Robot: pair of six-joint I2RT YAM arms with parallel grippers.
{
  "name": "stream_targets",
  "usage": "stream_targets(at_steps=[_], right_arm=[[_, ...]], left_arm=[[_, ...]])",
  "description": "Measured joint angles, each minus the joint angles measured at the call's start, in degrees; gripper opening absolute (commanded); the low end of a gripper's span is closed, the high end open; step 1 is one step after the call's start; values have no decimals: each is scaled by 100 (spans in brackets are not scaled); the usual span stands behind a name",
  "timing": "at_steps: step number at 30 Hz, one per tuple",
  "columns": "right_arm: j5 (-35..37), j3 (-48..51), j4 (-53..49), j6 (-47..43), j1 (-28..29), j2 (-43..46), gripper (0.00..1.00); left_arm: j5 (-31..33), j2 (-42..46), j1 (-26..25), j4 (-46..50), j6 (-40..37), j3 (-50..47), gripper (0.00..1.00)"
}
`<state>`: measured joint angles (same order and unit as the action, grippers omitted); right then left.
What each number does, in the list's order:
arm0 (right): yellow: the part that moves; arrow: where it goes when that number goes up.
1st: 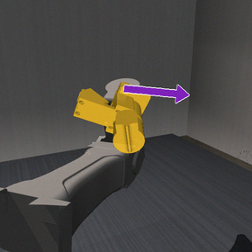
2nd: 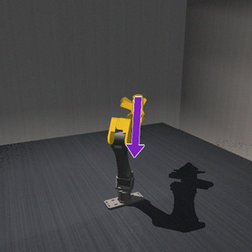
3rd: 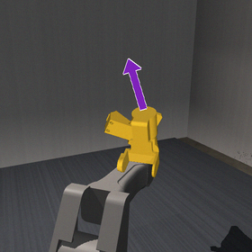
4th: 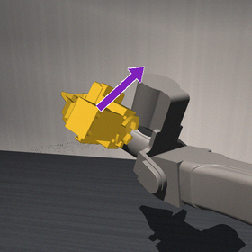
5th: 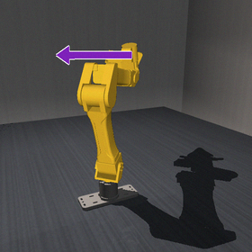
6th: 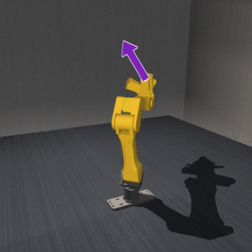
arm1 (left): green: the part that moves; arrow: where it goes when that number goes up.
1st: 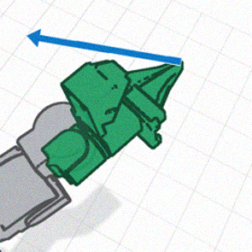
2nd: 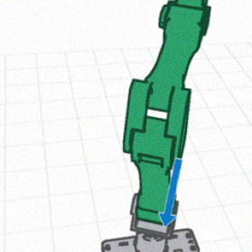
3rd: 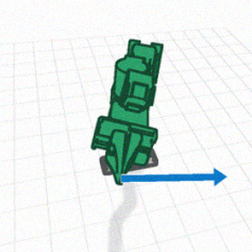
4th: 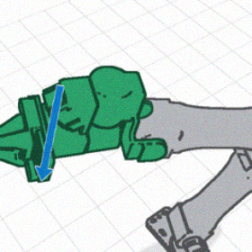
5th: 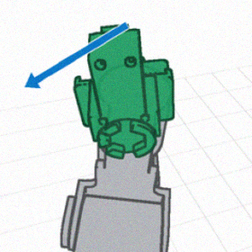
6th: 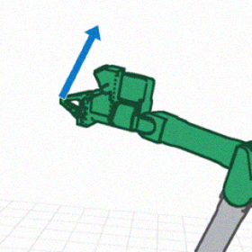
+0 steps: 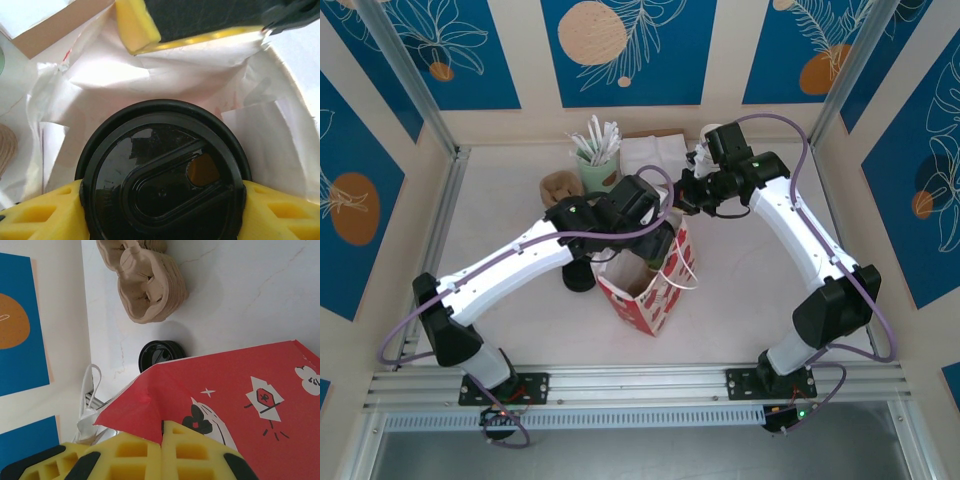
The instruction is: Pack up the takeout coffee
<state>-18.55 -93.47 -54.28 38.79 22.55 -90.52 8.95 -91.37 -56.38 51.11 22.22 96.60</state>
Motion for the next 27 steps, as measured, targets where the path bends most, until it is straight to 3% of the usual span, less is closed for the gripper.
stream_targets(at_steps=[10, 21, 27], right_arm=[[-286, 376, 157, -649, 0, 420, 0], [-595, 1578, 1084, -1838, -4, 1469, 0], [-815, 1744, 1335, -2468, -85, 1587, 0]], left_arm=[[166, -2, 0, -83, -9, -208, 65], [212, -2, -55, -415, -118, -413, 65], [247, 0, -223, -632, -212, -636, 64]])
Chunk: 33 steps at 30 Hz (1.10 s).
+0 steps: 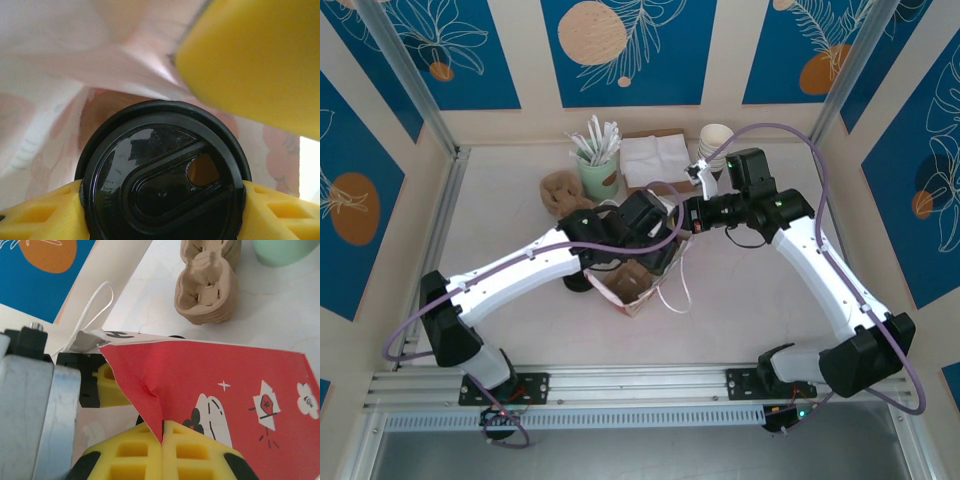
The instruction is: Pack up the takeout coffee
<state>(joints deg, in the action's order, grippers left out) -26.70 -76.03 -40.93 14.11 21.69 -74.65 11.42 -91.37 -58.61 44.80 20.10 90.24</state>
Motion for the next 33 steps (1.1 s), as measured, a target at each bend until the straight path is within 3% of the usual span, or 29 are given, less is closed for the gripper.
stream_targets(at_steps=[16, 33], right_arm=[[-1180, -699, -326, -931, -330, -841, 0], [-1215, -595, -433, -1099, -334, -754, 0]], left_arm=[[686, 0, -415, -278, -116, -79, 64], [1484, 20, -431, -774, -256, -564, 64]])
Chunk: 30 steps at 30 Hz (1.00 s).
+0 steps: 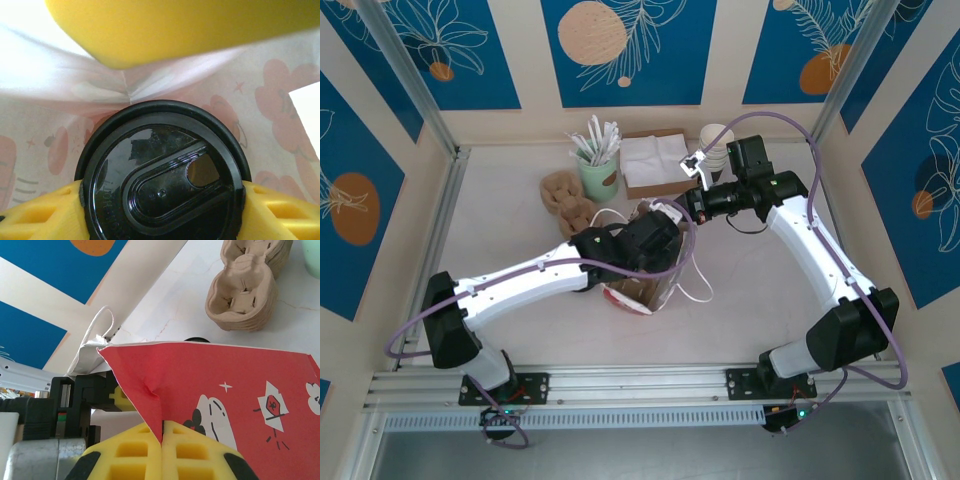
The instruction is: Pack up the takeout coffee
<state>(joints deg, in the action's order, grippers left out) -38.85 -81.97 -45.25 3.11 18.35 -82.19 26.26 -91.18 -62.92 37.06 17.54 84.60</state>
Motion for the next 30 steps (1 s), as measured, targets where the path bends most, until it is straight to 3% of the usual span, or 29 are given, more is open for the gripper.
stream_targets(at_steps=[15, 30], right_arm=[[-216, -68, -103, 0, -66, -166, 0], [-216, -236, -101, 114, -162, -367, 0]], left_arm=[[728, -31, -15, -197, -160, -133, 66], [682, -181, -11, -507, -4, -190, 66]])
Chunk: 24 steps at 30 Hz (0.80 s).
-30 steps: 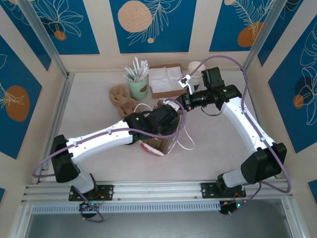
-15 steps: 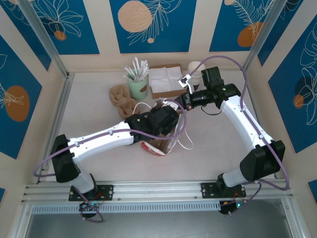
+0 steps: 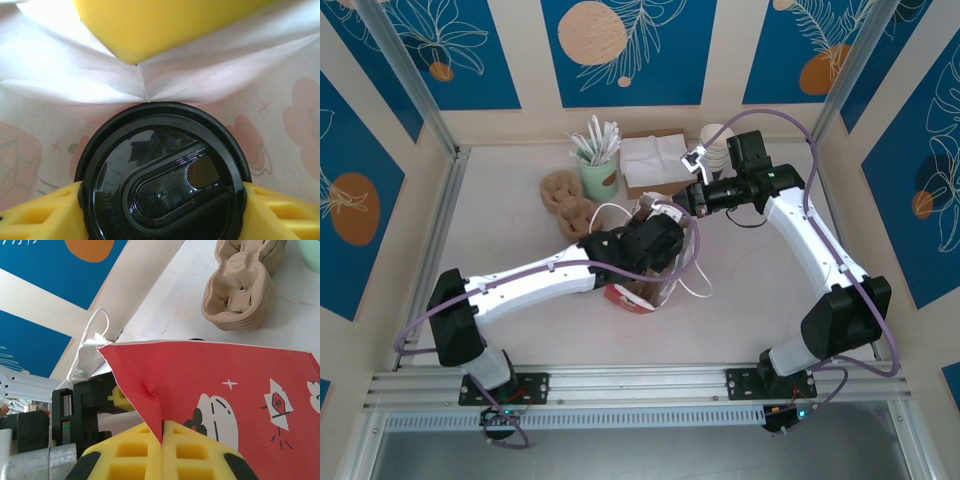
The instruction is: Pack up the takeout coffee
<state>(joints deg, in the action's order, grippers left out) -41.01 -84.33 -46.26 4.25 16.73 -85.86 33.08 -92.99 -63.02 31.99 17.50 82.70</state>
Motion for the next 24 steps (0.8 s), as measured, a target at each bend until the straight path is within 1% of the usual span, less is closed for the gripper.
stream_targets(at_steps=[12, 24], right_arm=[[-48, -184, 39, 140, -28, -140, 0], [-221, -203, 2, 170, -24, -149, 0]], left_arm=[[-28, -20, 15, -72, 61, -398, 66], [11, -26, 205, -162, 20, -424, 67]])
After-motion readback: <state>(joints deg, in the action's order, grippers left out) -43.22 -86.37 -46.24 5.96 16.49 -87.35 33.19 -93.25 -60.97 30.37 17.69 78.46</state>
